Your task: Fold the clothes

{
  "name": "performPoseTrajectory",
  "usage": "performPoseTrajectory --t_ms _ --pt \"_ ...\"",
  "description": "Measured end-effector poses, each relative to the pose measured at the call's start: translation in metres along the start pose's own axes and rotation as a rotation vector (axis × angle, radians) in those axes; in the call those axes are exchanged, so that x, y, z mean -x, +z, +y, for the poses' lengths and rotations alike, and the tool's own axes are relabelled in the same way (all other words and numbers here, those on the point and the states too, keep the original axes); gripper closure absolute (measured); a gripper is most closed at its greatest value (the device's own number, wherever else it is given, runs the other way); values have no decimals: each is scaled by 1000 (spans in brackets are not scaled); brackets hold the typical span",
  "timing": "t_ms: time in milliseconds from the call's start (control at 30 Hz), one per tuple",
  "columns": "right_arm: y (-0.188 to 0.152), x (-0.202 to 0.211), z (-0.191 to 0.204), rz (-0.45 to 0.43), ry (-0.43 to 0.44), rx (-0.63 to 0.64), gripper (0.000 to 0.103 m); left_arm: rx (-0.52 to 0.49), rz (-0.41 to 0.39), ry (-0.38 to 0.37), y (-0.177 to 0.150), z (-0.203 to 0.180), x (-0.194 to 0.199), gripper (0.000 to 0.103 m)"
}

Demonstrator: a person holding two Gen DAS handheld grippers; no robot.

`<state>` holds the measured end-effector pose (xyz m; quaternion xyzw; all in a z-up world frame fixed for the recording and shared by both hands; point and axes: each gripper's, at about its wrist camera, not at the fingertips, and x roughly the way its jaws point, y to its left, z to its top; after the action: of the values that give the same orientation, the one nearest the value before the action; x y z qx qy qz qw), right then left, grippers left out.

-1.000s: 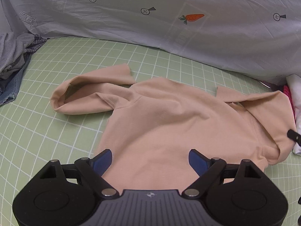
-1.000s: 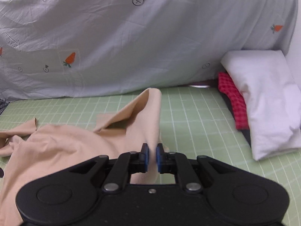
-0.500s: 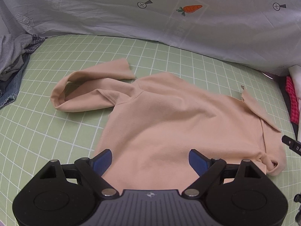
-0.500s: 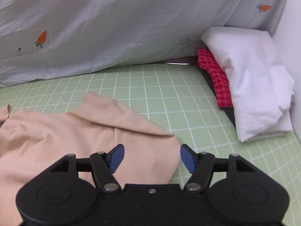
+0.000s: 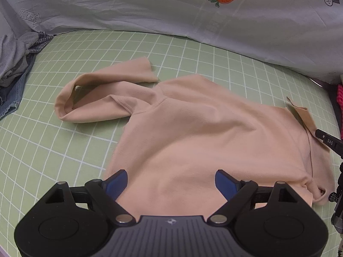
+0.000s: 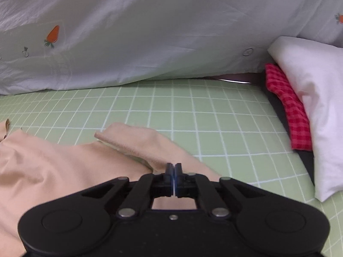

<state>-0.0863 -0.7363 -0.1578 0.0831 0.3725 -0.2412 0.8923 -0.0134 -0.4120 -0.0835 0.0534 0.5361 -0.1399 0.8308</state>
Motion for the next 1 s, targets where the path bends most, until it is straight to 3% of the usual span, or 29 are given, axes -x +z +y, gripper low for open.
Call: performPoseTrajectory --t_ms 167,400,500,533,600,633,667,700,767,900,1000 --pt "-21 38 -61 -14 -158 -145 102 -28 -5 -28 -4 -7 4 14" --pt "-83 99 -161 49 -428 -404 102 -31 -3 -62 -12 -9 10 14" --pt "-100 117 -177 51 -437 -489 101 -38 -5 -68 -14 -10 12 14" --pt "-103 120 -177 67 -445 -492 98 -42 -8 -69 -14 -10 14 14" --pt "-105 124 -169 70 -476 -504 78 -49 -13 -70 -15 -11 16 14" --pt "-105 126 -165 60 -481 -519 55 -51 -15 -69 -16 -11 17 14" --pt "-104 126 -161 41 -474 -532 41 -53 -17 -69 -17 -12 18 14" --pt "-103 126 -157 22 -466 -544 37 -54 -16 -67 -17 -11 18 14" --pt "-95 116 -148 17 -417 -550 21 -53 -14 -64 -18 -11 18 14" --pt "-77 84 -131 45 -327 -541 18 -53 -10 -49 -16 -11 17 14" --pt "-70 60 -125 103 -326 -551 18 -46 -10 -41 -14 -10 16 14"
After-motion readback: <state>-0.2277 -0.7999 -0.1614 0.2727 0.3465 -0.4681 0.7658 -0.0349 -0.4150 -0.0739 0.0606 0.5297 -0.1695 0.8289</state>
